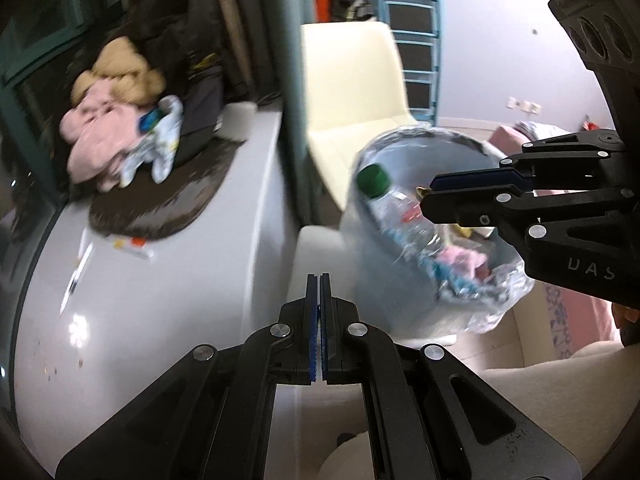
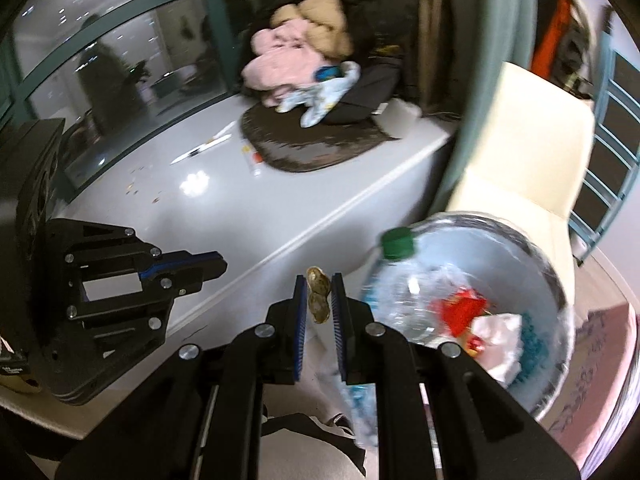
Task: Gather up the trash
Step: 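Carry the peanut shell in the right tool over to the trash bin, then open the right tool over the bin to drop the peanut shell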
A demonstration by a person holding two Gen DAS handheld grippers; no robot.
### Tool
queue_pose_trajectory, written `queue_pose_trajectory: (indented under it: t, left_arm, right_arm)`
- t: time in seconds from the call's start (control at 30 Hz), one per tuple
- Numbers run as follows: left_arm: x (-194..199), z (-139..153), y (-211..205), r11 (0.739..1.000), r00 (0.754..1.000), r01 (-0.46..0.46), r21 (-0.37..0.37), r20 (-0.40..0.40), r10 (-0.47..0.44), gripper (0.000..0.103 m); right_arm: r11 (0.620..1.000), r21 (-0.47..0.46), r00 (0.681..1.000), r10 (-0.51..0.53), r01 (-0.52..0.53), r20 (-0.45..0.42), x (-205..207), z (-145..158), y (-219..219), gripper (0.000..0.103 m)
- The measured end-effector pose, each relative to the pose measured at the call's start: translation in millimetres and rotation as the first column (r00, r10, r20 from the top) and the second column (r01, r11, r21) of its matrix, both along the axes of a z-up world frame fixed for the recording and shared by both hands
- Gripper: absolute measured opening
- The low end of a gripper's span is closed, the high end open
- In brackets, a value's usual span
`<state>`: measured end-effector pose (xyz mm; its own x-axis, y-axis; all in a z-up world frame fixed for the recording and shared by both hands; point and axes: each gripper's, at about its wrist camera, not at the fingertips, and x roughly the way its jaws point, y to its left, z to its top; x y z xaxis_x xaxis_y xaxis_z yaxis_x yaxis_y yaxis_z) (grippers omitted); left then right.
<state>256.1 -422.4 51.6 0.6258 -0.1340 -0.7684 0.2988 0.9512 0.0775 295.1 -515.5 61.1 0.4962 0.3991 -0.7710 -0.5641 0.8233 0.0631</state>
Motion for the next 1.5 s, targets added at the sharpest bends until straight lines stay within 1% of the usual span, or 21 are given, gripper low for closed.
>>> queue_pose_trajectory:
  t: [0.2,0.37,0.63,0.73,0.93,1.23,1.27,1.33,1.37,1.4,1.47,1.5]
  left_arm:
    - [20.5,2.9,-30.3,0.995,0.995,0.099,-0.001,0.013,-0.099,0.0]
    - [31.9,5.9,-62.5,0.983,0.982,0.185,-0.005,0.026,-0.185,0.0]
    - [50.7,6.9,-104.0,0.965,0.965,0.26,-0.021,0.026,-0.26,0.0]
    - [58.2,5.9,-116.8,0.96,0.96,0.279,-0.029,0.023,-0.279,0.0]
    - [72.2,1.0,-138.8,0.952,0.953,0.304,-0.042,0.009,-0.304,0.0]
    - [87.2,-11.5,-154.4,0.948,0.951,0.304,-0.095,-0.035,-0.308,0.0]
    - [88.2,-13.4,-156.0,0.948,0.95,0.305,-0.096,-0.042,-0.31,0.001]
    - [89.2,-16.1,-158.3,0.946,0.947,0.31,-0.098,-0.054,-0.316,0.007]
    - [89.5,-17.2,-159.6,0.946,0.947,0.312,-0.093,-0.055,-0.318,0.015]
    - [90.2,-17.9,-160.2,0.946,0.946,0.313,-0.086,-0.054,-0.319,0.026]
    - [90.2,-18.5,-160.9,0.946,0.946,0.314,-0.081,-0.055,-0.319,0.039]
    - [90.6,-18.5,-160.7,0.946,0.947,0.313,-0.082,-0.054,-0.318,0.043]
  right_arm:
    - [0.994,0.008,0.994,-0.105,0.104,0.011,9.8,3.2,-33.3,0.014]
    - [0.985,0.014,0.985,-0.171,0.171,0.014,15.2,5.9,-59.7,0.014]
    - [0.969,0.005,0.969,-0.246,0.246,0.032,24.9,7.1,-94.3,0.014]
    - [0.966,-0.002,0.966,-0.257,0.257,0.03,31.2,5.9,-104.3,0.014]
    - [0.97,-0.027,0.97,-0.242,0.243,0.017,41.2,0.6,-115.1,0.014]
    - [0.971,-0.052,0.972,-0.235,0.234,-0.017,52.4,-9.5,-126.9,0.014]
    - [0.971,-0.056,0.972,-0.233,0.232,-0.018,53.3,-10.8,-128.0,0.014]
    - [0.971,-0.059,0.972,-0.234,0.233,-0.023,54.7,-12.6,-129.5,0.014]
    - [0.97,-0.061,0.971,-0.236,0.234,-0.027,56.4,-13.8,-130.4,0.014]
    - [0.97,-0.063,0.971,-0.238,0.236,-0.03,57.5,-14.5,-131.1,0.014]
    - [0.97,-0.07,0.971,-0.237,0.234,-0.039,59.8,-16.3,-130.8,0.014]
    - [0.97,-0.073,0.971,-0.236,0.232,-0.044,61.2,-16.8,-130.0,0.014]
